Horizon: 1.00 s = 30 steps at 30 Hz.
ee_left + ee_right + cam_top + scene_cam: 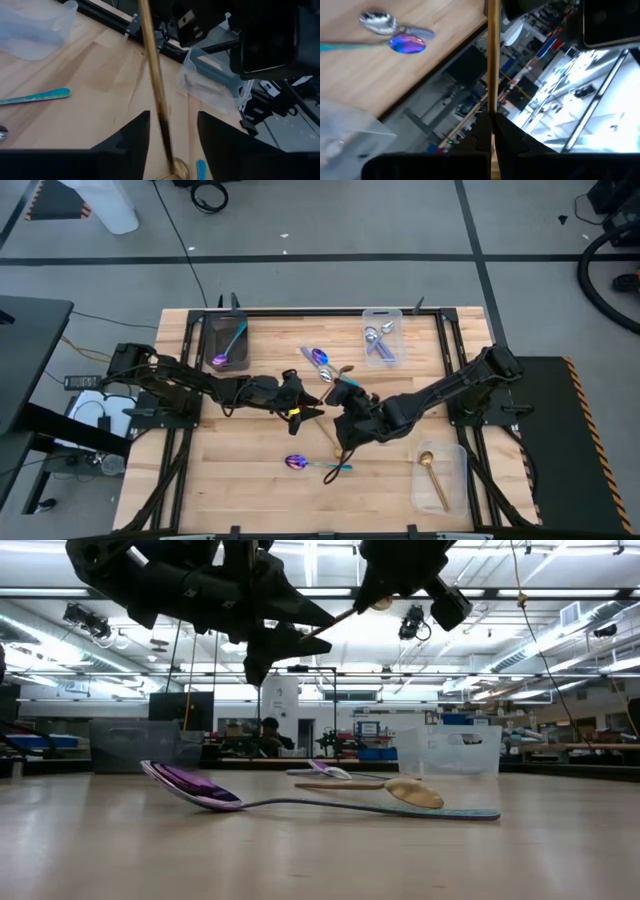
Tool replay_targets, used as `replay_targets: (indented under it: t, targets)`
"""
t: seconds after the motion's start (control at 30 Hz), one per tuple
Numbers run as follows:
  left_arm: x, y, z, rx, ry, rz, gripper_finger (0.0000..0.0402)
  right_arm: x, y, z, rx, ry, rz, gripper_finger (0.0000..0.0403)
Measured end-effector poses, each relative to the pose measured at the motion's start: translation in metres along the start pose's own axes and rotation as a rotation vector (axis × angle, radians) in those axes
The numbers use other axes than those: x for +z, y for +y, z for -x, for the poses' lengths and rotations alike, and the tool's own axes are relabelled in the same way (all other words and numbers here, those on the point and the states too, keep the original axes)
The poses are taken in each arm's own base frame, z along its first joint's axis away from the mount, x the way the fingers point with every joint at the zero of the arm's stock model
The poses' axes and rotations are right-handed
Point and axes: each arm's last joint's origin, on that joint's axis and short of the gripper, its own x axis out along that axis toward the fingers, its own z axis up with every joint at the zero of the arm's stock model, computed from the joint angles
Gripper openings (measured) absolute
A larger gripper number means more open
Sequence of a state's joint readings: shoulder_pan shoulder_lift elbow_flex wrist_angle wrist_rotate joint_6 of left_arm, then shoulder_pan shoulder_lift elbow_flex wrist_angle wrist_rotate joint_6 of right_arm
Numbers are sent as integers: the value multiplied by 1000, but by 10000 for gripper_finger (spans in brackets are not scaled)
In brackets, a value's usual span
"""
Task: Sort silverware by color (type)
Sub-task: Put the gold spoon into the bottom transparent bin
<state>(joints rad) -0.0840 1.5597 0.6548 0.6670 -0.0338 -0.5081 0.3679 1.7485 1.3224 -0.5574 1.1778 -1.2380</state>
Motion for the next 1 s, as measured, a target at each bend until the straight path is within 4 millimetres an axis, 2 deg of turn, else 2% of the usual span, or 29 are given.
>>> replay_targets:
  t: [0.2, 0.4, 0.6, 1.0]
  targets:
    - [1, 1, 0, 10, -9, 6, 107, 0, -3, -1, -13, -1, 99, 11]
    - [3, 7, 0, 31, -11, 14, 22, 1, -5, -2, -19, -11, 96, 12]
    - [5, 10, 0, 32, -14, 14, 21, 3, -10, -2, -44, -31, -34, 39]
    - [12, 16, 0, 42, -51, -30, 21, 7, -18, 2, -73, -105, -164, 186]
